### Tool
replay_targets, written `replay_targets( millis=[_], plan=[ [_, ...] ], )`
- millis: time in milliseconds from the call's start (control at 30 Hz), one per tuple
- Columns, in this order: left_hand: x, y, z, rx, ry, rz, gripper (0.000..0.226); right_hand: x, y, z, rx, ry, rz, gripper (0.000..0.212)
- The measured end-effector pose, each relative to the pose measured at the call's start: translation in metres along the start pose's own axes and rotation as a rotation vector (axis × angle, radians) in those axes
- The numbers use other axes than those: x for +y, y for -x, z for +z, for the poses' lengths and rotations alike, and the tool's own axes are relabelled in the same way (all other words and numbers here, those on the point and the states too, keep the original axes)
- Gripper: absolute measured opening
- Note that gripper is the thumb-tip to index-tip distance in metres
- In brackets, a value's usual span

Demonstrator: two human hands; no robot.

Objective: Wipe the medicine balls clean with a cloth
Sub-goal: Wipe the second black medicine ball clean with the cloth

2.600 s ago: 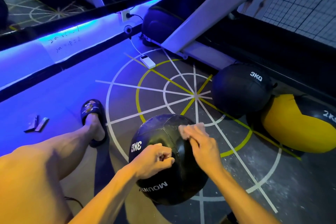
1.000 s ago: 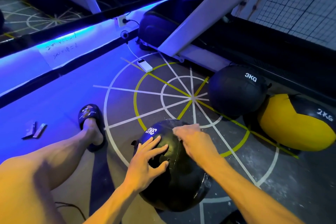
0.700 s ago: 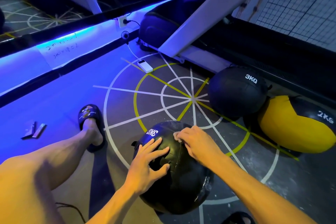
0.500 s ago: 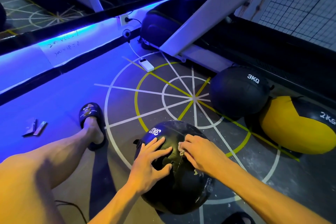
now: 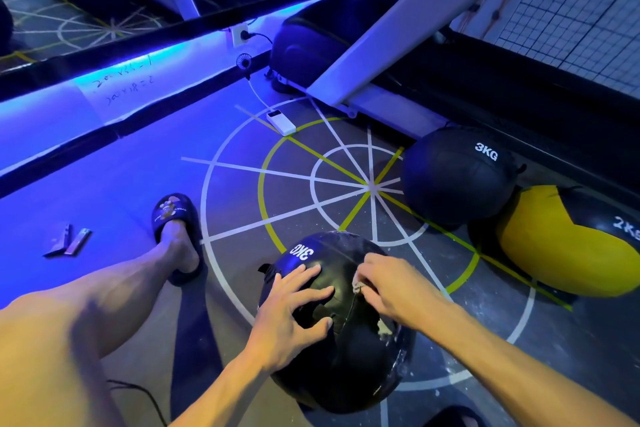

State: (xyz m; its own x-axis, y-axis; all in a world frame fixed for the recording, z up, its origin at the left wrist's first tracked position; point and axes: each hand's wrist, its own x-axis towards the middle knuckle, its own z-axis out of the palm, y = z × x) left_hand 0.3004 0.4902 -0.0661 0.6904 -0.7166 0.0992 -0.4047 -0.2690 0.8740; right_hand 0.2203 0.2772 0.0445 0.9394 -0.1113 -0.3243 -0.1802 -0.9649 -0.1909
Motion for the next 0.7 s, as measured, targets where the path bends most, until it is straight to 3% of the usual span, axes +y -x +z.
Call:
replay_targets(
  millis=[200, 367, 433, 700],
  plan=[
    [0.003, -0.004, -0.001, -0.008, -0.022, -0.010, 0.042, 0.004, -0.031, 0.001, 0.194, -0.079, 0.202, 0.019],
    [-0.003, 0.000, -0.007, -0.029, -0.013, -0.018, 0.042, -0.021, -0.003, 0.009, 0.076, -0.052, 0.079, 0.017],
    [-0.001, -0.001, -0.005, -0.050, -0.016, -0.005, 0.042, -0.013, -0.004, 0.009, 0.084, -0.088, 0.129, 0.017],
    [0.002, -0.010, -0.008, -0.149, -0.022, -0.031, 0.050, 0.008, -0.020, 0.036, 0.404, -0.367, 0.404, 0.009]
  ],
)
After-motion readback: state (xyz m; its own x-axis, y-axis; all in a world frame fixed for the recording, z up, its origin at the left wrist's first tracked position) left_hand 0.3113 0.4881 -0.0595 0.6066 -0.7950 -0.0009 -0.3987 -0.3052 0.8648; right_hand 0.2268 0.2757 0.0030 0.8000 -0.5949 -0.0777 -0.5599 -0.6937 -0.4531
